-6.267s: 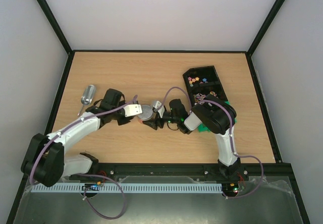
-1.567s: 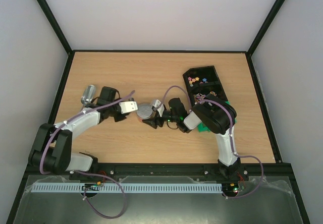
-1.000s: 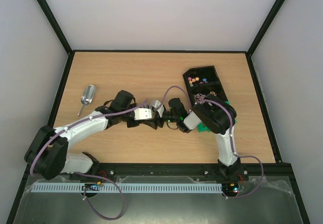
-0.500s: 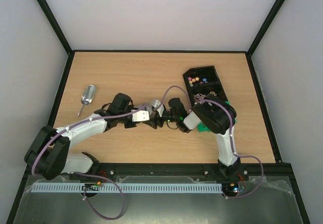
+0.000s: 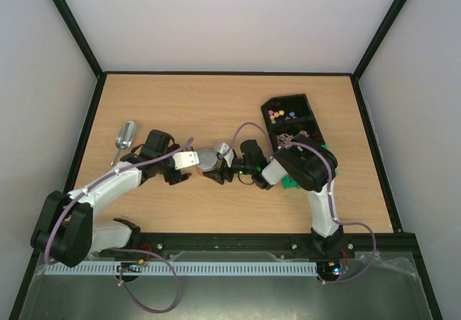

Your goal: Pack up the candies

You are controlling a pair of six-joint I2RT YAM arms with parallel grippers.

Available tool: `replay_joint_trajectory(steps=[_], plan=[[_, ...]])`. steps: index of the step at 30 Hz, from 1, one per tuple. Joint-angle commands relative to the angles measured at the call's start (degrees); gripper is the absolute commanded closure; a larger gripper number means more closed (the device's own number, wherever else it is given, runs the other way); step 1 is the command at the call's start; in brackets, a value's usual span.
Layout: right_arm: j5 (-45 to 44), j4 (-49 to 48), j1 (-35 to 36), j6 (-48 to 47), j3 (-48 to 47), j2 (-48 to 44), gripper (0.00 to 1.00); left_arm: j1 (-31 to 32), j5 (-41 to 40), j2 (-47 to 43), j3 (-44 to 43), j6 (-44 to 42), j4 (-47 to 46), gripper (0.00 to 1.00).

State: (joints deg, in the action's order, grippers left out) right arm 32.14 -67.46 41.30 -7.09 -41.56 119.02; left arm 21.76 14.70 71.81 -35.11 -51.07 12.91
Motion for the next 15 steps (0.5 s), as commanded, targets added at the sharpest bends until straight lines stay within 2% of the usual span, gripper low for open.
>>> replay_joint_trajectory(steps=[1,3,8,15], plan=[[1.6,4.62,0.45,0.3,1.18,1.4,0.83,3.63,6.78,-2.05,-3.03,7.98,4.9,0.07],[1.53,4.62,0.53,0.37,1.17,1.42,0.83,5.8,6.43,-1.04,-3.72,11.57,3.13,0.04],[1.52,4.53,0.45,0.41,1.26,1.37,0.83,6.89,3.82,4.19,-7.2,17.52,-0.74,0.05],[1.51,4.42,0.52,0.52,1.26,1.38,0.83,6.98,3.29,10.12,-10.52,19.44,-2.27,0.07]])
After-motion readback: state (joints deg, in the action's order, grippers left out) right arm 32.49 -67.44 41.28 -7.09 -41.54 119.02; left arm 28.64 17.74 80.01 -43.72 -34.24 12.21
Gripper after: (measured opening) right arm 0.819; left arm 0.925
